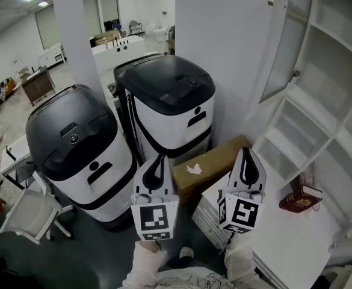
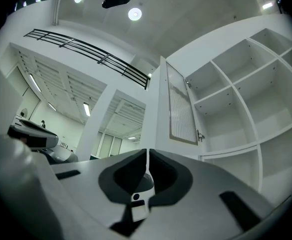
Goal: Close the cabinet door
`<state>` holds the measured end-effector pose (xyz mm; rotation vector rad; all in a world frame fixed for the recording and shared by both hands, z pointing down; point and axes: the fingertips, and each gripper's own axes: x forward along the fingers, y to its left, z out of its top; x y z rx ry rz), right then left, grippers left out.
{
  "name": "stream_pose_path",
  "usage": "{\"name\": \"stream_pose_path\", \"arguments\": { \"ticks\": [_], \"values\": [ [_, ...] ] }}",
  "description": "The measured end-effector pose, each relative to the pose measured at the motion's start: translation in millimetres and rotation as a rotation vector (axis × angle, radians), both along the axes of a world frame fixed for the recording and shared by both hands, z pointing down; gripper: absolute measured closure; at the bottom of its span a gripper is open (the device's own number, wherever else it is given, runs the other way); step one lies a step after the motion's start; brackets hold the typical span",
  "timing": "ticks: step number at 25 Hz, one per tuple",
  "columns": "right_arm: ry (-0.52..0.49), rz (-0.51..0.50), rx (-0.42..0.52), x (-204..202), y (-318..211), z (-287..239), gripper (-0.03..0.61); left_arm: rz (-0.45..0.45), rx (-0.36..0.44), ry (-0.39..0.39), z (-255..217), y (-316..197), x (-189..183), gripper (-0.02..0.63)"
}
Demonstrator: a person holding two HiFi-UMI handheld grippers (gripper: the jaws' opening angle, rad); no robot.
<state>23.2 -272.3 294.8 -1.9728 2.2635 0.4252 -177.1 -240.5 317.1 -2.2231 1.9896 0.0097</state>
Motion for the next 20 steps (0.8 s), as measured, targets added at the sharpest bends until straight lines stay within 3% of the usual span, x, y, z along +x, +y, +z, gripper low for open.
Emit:
{"name": "stream_pose_path", "arguments": {
  "ticks": [4,12,20],
  "values": [
    [0.016,0.000,0.030,4.7,-24.3,-8.9,0.567,-0.005,0.013,-0.006,-3.4,-21.4,7.1,0.601],
    [0.074,-0.005,0.068,3.6,-58.5,-23.5,0.463,-0.001,0.024,-0.010,-9.9,-57.0,16.1,0.601],
    [0.128,0.098,0.066,-0.8,-83.1,-26.8,0.427,0.035,0.015,-0.010,-8.0,-83.2,12.2,0.601]
  ]
}}
